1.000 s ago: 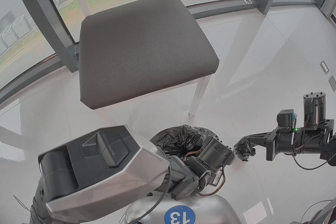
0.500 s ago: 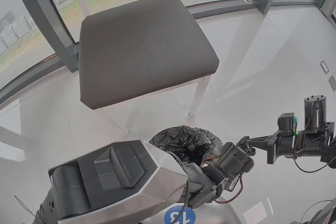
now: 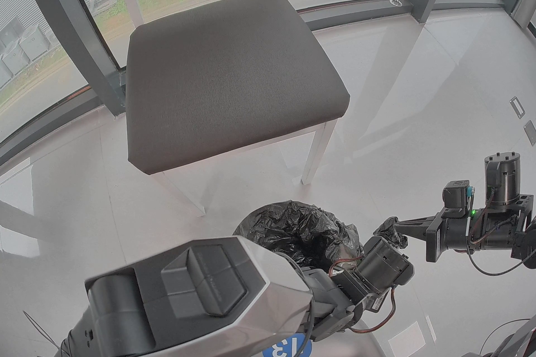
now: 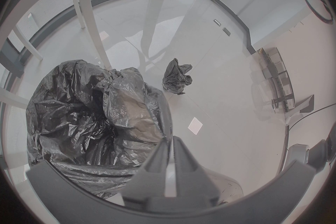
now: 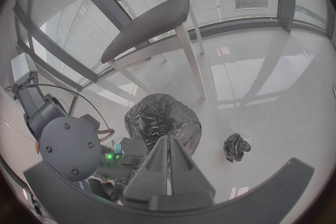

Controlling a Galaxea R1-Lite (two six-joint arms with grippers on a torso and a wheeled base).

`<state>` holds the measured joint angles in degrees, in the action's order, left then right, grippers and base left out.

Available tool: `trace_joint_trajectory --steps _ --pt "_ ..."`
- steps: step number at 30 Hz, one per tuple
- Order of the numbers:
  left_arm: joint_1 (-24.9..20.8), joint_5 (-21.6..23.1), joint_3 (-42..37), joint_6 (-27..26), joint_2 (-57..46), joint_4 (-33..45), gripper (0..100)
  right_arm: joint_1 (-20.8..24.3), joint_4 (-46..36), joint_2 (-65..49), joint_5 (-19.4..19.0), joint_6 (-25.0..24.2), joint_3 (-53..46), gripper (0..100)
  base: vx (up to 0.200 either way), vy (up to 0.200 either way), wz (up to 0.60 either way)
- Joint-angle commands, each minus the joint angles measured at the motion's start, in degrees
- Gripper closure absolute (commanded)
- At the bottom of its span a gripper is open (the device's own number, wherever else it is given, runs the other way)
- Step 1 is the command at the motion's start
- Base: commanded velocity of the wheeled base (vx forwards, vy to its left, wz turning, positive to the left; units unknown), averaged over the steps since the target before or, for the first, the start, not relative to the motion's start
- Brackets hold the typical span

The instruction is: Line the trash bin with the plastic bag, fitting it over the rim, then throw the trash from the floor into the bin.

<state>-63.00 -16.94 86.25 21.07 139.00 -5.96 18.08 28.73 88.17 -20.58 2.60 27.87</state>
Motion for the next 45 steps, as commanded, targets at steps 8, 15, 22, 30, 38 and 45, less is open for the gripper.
trace_joint_trajectory --steps 8,15,22,30,38,45 --pt "0.16 -1.69 -0.99 0.03 -1.27 0.07 0 -0.06 0.01 -0.02 0.19 0.04 -0.62 100 0.0 0.0 0.0" --pt "2.27 -7.05 -3.98 2.84 -5.67 -0.02 0 0.29 -0.08 0.16 0.8 0.39 -0.27 100 0.0 0.0 0.0" --pt "6.66 -7.31 -11.81 2.4 -14.63 1.04 0 -0.15 -0.34 -0.02 4.14 -0.14 -1.41 100 0.0 0.0 0.0" --pt "8.68 -6.08 -17.34 6.8 -16.13 2.62 0 -0.24 -1.31 1.39 8.54 -1.1 -0.53 100 0.0 0.0 0.0" --pt "8.42 -4.5 -25.34 9.34 -10.24 -12.32 0 5.3 -9.49 1.39 17.59 -1.89 3.69 100 0.0 0.0 0.0" --pt "7.98 -4.41 -26.57 8.82 -3.91 -21.64 0 7.15 -9.57 1.12 18.47 -2.07 4.12 100 0.0 0.0 0.0"
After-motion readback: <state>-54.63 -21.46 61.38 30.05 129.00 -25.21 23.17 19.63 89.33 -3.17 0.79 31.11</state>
